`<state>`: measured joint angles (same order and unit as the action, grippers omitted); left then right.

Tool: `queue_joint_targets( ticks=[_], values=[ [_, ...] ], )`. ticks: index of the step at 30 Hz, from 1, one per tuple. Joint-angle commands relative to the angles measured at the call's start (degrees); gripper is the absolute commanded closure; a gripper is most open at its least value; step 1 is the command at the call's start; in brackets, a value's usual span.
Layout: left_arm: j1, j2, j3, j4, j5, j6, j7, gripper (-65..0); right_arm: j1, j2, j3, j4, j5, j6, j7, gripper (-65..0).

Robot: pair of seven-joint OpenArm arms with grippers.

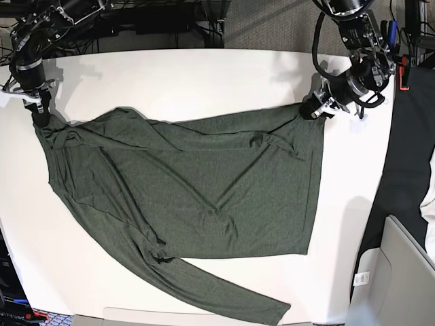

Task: Fold the T-shirt properly
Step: 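Grip the shoulder corners and drag the shirt toward the robot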

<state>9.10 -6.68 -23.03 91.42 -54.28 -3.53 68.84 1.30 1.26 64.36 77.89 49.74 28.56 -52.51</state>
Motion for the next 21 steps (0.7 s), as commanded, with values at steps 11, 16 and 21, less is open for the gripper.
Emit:
queue_joint_targets(
  ticks=[11,16,21],
  values=[
    [4.9,-2.5,-0.2,7.2,0.4,0.0,1.0,-0.9,-7.6,2.7,0.7,-0.4,3.4,-2.8,-1.5,-0.7],
    [5.7,-3.2,-0.3,8.1,0.4,0.0,1.0,-0.9,-8.0,4.0,2.5,-0.4,4.1,-2.8,-1.6,-0.7],
    [7.8,-3.2,-0.3,10.5,0.4,0.0,1.1,-0.8,-9.4,4.8,2.6,0.5,5.3,-2.8,-1.6,-0.7]
  ],
)
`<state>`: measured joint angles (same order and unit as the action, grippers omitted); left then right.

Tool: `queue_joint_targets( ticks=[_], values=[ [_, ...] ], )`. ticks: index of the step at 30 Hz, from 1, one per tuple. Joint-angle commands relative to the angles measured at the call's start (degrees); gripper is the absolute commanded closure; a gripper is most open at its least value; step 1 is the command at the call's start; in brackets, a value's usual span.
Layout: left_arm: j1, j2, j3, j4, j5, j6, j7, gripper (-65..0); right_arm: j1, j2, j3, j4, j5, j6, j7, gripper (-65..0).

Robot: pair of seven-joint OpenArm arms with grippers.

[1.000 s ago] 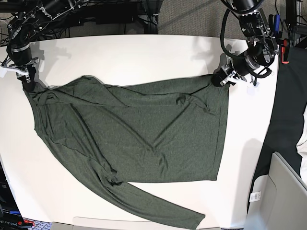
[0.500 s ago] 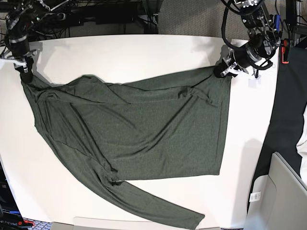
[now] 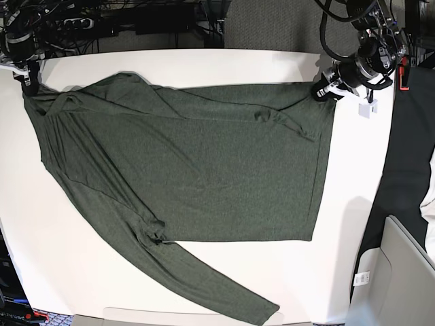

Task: Fold the T-shirt properly
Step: 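Grip the shoulder corners and drag the shirt toward the robot, then open both grippers and lift them off the shoulder corners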

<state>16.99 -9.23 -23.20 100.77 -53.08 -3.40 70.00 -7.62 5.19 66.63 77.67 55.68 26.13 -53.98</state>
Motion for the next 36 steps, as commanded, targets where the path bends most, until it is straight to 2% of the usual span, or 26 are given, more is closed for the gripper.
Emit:
queue_joint_targets(
  ticks=[1,9,17,36],
  values=[
    [0.2,-0.7,-0.1,1.3,-0.8,-0.2,-0.1,-0.8,-0.8,0.8,0.3,1.1,-0.7,-0.4,-0.1,-0.7],
    [2.7,-0.7,-0.2,1.3,-0.9,-0.2,-0.1,-0.8,-2.4,1.0,2.6,2.3,-0.6,-0.4,-0.2,-0.7],
    [3.0,-1.4,-4.8,1.7,-0.9,-0.3,2.2,-0.8,-2.4,1.9,2.8,2.3,-0.6,-0.4,-0.2,-0.7],
    [5.6,-1.5,-4.7,1.7,-0.9,-0.3,2.3,-0.9,-2.4,1.6,3.6,2.2,-0.8,-0.6,-0.1,-0.8]
  ],
)
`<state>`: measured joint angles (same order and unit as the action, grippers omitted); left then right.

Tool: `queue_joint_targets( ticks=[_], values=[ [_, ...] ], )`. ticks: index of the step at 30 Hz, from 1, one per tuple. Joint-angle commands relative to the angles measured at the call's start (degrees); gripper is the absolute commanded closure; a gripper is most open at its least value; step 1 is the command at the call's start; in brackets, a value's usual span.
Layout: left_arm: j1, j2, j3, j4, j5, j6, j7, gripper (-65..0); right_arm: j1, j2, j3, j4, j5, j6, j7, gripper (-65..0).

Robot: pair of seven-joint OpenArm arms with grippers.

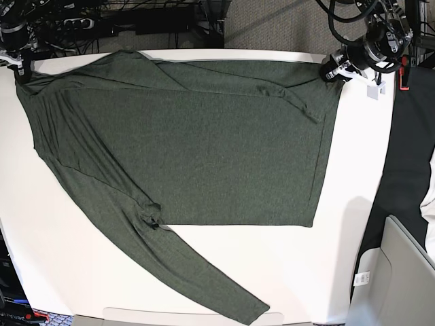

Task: Fold the T-shirt properly
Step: 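Open both grippers and lift them off the shoulder corners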

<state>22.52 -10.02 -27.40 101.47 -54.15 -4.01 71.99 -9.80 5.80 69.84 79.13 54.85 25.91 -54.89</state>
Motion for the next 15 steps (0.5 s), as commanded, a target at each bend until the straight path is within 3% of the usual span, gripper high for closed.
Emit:
queue_joint_targets(
  ticks=[1,5,11,15],
  values=[
    [0.1,-0.7,-0.5,1.0,0.2,0.3,0.2,-1.0,-0.2,0.9,0.4,0.7,0.1,-0.4,0.8,-0.9],
    [0.0,-0.6,-0.3,1.0,0.2,0.3,0.4,-2.4,-0.3,0.9,0.3,0.7,0.1,-0.4,0.8,-2.6],
    [0.3,-0.5,-0.2,3.5,0.1,0.3,0.5,-9.8,-1.1,0.8,0.5,0.8,0.1,-0.4,0.7,-16.4],
    [0.4,-0.4,-0.2,6.1,0.1,0.3,0.6,-14.0,-1.5,0.8,0.6,1.4,0.2,-0.5,0.7,-18.6]
  ],
)
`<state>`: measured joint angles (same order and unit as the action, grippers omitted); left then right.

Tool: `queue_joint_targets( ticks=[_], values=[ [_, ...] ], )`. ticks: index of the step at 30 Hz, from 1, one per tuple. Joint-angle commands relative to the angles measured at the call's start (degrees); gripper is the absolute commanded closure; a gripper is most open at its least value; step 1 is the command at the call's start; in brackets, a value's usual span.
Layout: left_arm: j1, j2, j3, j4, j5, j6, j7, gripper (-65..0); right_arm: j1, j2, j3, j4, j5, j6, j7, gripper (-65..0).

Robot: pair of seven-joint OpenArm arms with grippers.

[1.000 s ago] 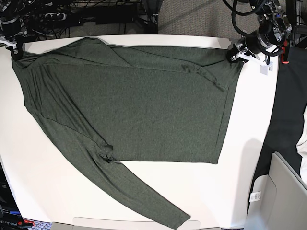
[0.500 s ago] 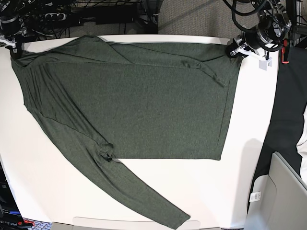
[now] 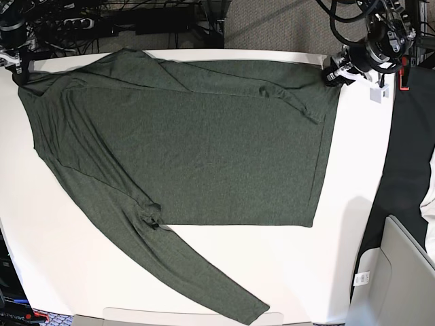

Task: Fold the T-shirt properly
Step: 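Open both grippers and lift them off the shoulder corners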

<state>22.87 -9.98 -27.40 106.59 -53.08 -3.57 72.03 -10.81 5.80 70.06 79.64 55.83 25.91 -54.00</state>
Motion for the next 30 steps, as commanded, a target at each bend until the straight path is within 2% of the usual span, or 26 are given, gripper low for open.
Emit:
queue_joint_targets(
  ticks=[1,7,12,15,20,28,30],
  values=[
    [0.0,-0.4,-0.2,1.2,-0.9,-0.2,0.6,-14.8,-0.8,0.8,0.4,1.3,-0.8,-0.5,-0.2,-18.6],
    [0.3,-0.6,-0.5,1.6,-0.9,-0.2,1.6,-16.7,-2.8,0.2,0.7,3.9,-0.8,-0.5,-0.2,-18.6],
    [1.2,-0.7,-0.7,4.7,-0.9,-0.2,1.1,-16.6,-4.8,0.1,3.6,5.4,-0.6,-0.5,-0.2,-18.6],
    [1.3,-0.6,-2.0,6.6,-0.9,-0.2,1.1,-16.6,-6.1,0.4,4.5,5.7,1.8,-0.5,-0.2,-18.6],
    [0.9,-0.7,-3.7,7.7,-0.9,-0.2,1.1,-16.6,-6.2,0.6,4.6,5.8,2.2,-0.5,-0.1,-18.6],
    [-6.7,-0.8,-3.1,7.4,-0.5,-0.2,1.4,-16.7,-4.7,1.0,4.2,13.8,2.0,-0.4,-0.1,-18.6],
    [-8.9,-0.8,-2.9,7.0,-0.5,-0.2,1.7,-16.8,-3.4,2.2,3.9,15.8,0.6,-0.4,-0.1,-18.6]
  ],
)
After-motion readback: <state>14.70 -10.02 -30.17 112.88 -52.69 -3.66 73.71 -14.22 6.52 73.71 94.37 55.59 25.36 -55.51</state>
